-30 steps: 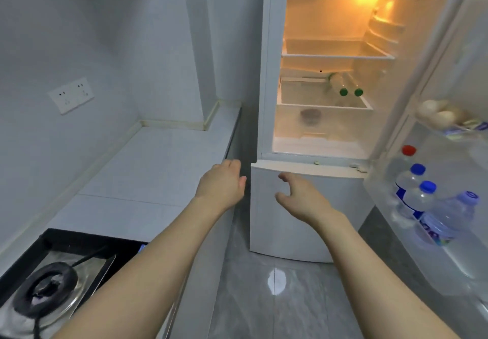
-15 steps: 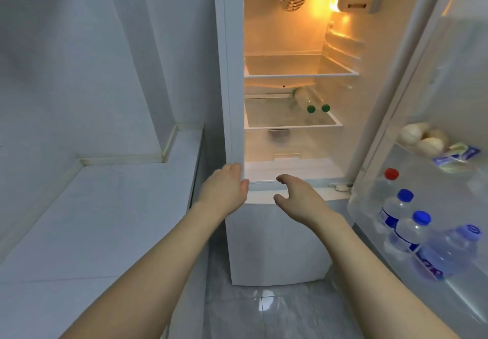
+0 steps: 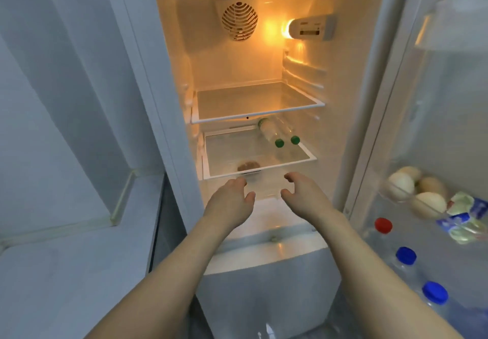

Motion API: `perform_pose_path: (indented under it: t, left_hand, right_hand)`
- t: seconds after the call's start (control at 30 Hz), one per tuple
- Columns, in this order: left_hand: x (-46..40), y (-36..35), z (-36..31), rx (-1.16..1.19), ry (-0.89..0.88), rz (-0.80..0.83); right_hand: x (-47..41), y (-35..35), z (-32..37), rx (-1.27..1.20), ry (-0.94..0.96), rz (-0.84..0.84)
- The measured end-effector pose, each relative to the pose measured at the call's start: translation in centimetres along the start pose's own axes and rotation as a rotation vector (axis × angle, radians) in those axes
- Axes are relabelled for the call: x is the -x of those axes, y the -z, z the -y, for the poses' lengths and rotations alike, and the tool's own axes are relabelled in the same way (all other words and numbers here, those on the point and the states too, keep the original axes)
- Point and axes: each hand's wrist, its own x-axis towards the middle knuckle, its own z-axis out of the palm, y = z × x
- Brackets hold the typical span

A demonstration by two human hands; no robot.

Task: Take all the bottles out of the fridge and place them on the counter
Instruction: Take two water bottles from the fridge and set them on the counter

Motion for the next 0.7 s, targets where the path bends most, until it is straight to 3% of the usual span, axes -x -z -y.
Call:
perform_pose_path:
  t: [0.17, 0.33, 0.5, 0.7]
  left_hand:
    - [-7.7, 0.4, -1.5, 0.095, -0.006, -0.053]
    - [-15.0, -1.7, -2.9, 0.137, 0.059, 0.035]
    - [-21.3, -4.7, -3.2, 0.203, 0.147, 0.107]
    - [-27.3, -8.6, -2.8, 0.341, 0.19, 0.094]
  right_hand:
    - [-6.6, 1.2, -1.0, -0.091, -0.035, -0.123]
    - [-12.5, 1.4, -2.9, -0.236, -0.13, -0.215]
    - [-18.9, 0.0, -5.4, -0.304, -0.273, -0.221]
    - [-25.4, -2.3, -8.3, -0.308, -0.3, -0.243]
